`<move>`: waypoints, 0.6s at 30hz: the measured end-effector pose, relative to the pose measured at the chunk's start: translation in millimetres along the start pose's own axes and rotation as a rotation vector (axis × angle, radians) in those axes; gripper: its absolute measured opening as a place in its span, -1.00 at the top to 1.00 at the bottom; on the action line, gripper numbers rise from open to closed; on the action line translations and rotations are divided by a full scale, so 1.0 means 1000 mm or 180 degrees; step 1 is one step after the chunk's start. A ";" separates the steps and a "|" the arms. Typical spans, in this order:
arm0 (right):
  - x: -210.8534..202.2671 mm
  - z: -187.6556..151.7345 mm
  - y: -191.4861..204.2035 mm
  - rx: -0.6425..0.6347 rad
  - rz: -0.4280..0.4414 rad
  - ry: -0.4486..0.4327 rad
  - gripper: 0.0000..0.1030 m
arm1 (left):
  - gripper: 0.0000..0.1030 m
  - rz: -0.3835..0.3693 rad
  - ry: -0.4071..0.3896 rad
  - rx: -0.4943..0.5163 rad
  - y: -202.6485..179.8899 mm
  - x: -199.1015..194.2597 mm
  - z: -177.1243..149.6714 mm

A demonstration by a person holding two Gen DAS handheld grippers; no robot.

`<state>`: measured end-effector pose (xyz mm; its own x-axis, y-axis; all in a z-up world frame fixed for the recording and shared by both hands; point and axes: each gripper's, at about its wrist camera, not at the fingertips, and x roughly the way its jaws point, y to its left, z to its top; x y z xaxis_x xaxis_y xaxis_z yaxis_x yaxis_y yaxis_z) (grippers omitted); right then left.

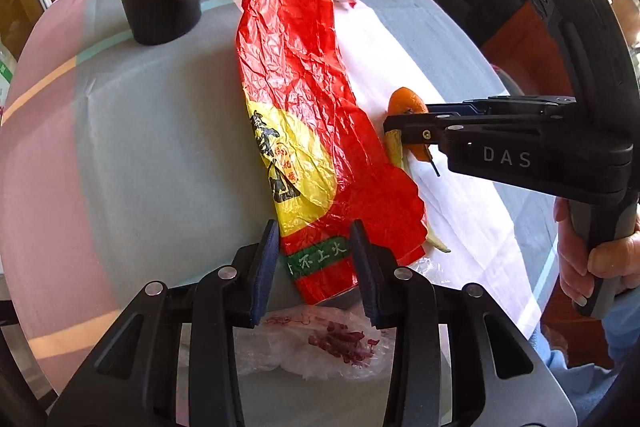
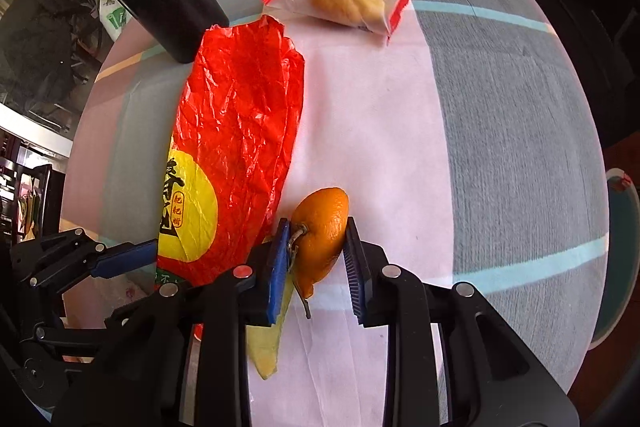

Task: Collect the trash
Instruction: 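Grasp the red-yellow plastic bag with the left gripper while the right gripper grasps the orange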

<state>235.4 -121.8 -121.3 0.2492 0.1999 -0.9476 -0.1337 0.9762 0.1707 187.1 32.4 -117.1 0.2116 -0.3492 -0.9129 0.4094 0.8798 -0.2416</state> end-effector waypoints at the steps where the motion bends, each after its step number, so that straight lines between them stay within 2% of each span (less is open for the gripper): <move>1: -0.002 -0.004 -0.004 0.0014 0.0013 0.0002 0.52 | 0.27 0.0046 0.0004 -0.0006 -0.002 0.000 0.000; 3: -0.005 -0.011 -0.011 0.0041 0.0022 -0.0004 0.52 | 0.20 0.0138 -0.0008 -0.0051 0.000 0.000 0.002; 4: -0.006 -0.013 -0.014 0.0059 0.0022 -0.0007 0.52 | 0.00 0.0172 -0.0015 -0.0095 0.002 0.001 0.004; 6: -0.008 -0.015 -0.020 0.0106 0.0025 -0.0015 0.52 | -0.11 0.0201 -0.0042 -0.0187 0.009 0.001 0.009; 10: -0.010 -0.019 -0.031 0.0153 0.0008 -0.0032 0.52 | -0.11 0.0177 -0.0051 -0.0272 0.012 0.007 0.023; 13: -0.015 -0.019 -0.041 0.0219 -0.0008 -0.0062 0.52 | -0.17 0.0227 -0.0052 -0.0228 0.003 0.016 0.034; 18: -0.020 -0.023 -0.056 0.0314 0.0015 -0.0064 0.51 | -0.17 0.0262 -0.0074 -0.0112 -0.010 0.024 0.041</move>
<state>215.3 -182.2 -117.8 0.2681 0.2051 -0.9413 -0.0399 0.9786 0.2018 224.0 1.9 -123.1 0.2640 -0.2824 -0.9223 0.3585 0.9164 -0.1780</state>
